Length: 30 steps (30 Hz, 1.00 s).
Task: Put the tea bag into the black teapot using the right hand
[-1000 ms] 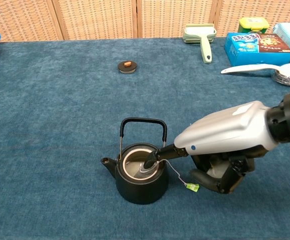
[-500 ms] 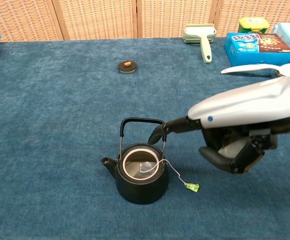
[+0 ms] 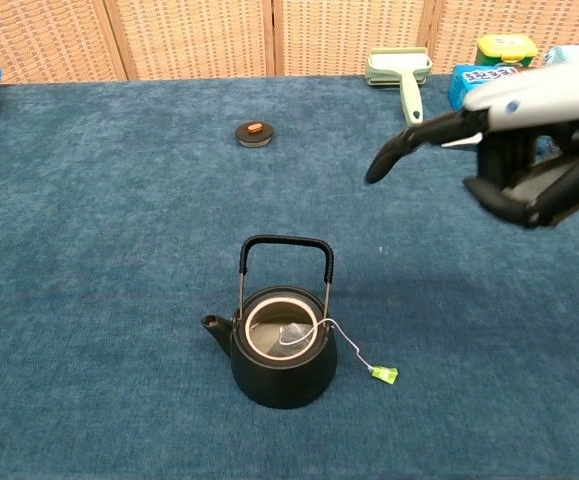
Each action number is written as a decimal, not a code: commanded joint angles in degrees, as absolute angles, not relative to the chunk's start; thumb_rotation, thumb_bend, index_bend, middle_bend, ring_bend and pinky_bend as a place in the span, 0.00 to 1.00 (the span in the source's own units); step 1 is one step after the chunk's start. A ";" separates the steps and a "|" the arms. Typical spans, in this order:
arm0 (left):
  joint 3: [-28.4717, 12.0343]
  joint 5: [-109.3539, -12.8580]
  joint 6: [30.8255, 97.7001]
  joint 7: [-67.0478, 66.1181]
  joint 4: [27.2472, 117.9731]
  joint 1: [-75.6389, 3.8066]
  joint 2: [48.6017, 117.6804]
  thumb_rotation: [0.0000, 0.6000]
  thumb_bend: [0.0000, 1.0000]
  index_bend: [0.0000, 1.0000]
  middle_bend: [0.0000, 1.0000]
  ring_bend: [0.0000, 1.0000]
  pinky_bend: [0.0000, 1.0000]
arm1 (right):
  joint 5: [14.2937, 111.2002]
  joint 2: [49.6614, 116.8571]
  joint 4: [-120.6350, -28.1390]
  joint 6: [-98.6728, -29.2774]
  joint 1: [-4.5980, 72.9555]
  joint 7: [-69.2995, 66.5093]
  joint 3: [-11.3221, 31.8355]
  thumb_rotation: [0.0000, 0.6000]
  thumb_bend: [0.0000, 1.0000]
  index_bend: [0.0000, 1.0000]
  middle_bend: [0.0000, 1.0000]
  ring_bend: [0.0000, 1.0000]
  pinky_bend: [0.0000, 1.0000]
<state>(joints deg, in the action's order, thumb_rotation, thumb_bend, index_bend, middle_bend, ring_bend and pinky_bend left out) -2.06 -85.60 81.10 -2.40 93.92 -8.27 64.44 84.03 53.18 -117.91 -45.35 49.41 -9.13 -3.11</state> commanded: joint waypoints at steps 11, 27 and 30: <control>-2.91 -84.28 80.57 -2.09 92.37 -8.92 66.83 1.00 0.35 0.14 0.12 0.00 0.14 | 86.68 54.45 -104.58 -56.87 38.64 -19.12 -2.30 1.00 0.77 0.16 0.93 1.00 0.99; -2.25 -86.37 82.87 -0.73 90.29 -8.33 69.48 1.00 0.28 0.14 0.12 0.00 0.14 | 75.37 67.90 -92.35 -76.64 23.75 -2.34 1.82 1.00 0.67 0.21 0.48 0.55 0.56; -1.70 -86.96 83.29 -0.58 89.79 -7.96 69.80 1.00 0.27 0.14 0.12 0.00 0.14 | 75.88 70.27 -89.57 -80.38 21.65 -1.44 2.48 1.00 0.65 0.21 0.44 0.48 0.50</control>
<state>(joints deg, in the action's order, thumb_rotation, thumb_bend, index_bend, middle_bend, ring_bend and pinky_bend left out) -1.80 -86.88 83.20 -0.59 89.88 -8.06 69.70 76.07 68.06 -91.91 -77.68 23.77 -2.78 1.52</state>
